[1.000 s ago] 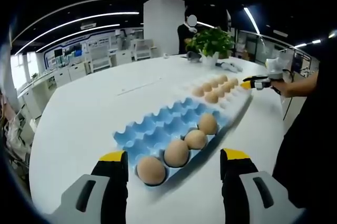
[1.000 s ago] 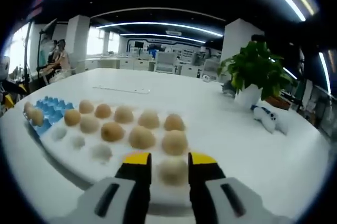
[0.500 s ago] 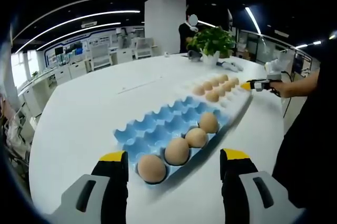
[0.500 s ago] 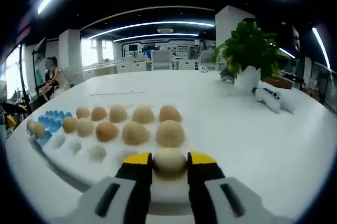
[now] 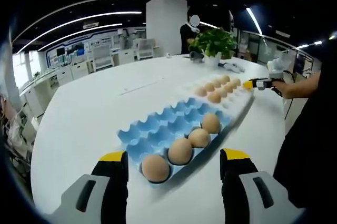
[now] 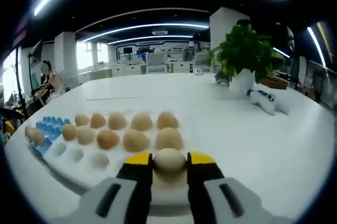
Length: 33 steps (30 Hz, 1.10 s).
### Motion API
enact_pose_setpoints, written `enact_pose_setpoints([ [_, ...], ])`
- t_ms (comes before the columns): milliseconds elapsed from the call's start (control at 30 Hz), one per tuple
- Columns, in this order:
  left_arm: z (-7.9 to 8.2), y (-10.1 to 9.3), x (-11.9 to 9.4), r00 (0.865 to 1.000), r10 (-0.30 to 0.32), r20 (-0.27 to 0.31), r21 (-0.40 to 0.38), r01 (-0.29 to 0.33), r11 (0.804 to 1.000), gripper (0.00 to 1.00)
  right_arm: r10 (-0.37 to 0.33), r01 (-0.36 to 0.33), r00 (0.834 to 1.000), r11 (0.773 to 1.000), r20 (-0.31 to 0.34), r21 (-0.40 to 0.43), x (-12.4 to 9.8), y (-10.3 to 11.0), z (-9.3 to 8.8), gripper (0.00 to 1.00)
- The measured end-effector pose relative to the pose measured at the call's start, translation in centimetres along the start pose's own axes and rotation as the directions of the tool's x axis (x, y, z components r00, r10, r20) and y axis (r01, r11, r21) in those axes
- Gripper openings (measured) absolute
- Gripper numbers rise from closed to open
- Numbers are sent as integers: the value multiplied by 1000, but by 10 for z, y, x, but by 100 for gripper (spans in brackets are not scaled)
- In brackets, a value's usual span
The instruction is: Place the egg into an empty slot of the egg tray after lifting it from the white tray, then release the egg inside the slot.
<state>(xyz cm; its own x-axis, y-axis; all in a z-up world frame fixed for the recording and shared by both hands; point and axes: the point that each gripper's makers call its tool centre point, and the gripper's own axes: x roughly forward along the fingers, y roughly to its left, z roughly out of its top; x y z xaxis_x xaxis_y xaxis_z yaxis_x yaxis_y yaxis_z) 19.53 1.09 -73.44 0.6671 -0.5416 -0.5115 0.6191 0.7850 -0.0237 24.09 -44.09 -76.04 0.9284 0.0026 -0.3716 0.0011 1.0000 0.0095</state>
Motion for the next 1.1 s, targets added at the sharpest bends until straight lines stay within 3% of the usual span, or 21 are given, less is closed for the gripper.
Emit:
enact_pose_setpoints([
  [300, -1, -2, 2, 1000, -4, -5, 2, 4, 1000, 72, 26, -28, 999, 999, 44, 35, -6, 6, 18, 24],
  [733, -1, -3, 2, 1000, -5, -1, 0, 5, 1000, 71, 158, -160, 985, 987, 75, 22, -8, 66, 38, 24],
  [967, 0, -3, 2, 1000, -4, 2, 1, 4, 1000, 71, 264, -265, 961, 964, 82, 5, -11, 110, 45, 24],
  [1100, -1, -3, 2, 1000, -5, 0, 1, 5, 1000, 71, 357, -358, 931, 934, 71, -1, -13, 146, 45, 24],
])
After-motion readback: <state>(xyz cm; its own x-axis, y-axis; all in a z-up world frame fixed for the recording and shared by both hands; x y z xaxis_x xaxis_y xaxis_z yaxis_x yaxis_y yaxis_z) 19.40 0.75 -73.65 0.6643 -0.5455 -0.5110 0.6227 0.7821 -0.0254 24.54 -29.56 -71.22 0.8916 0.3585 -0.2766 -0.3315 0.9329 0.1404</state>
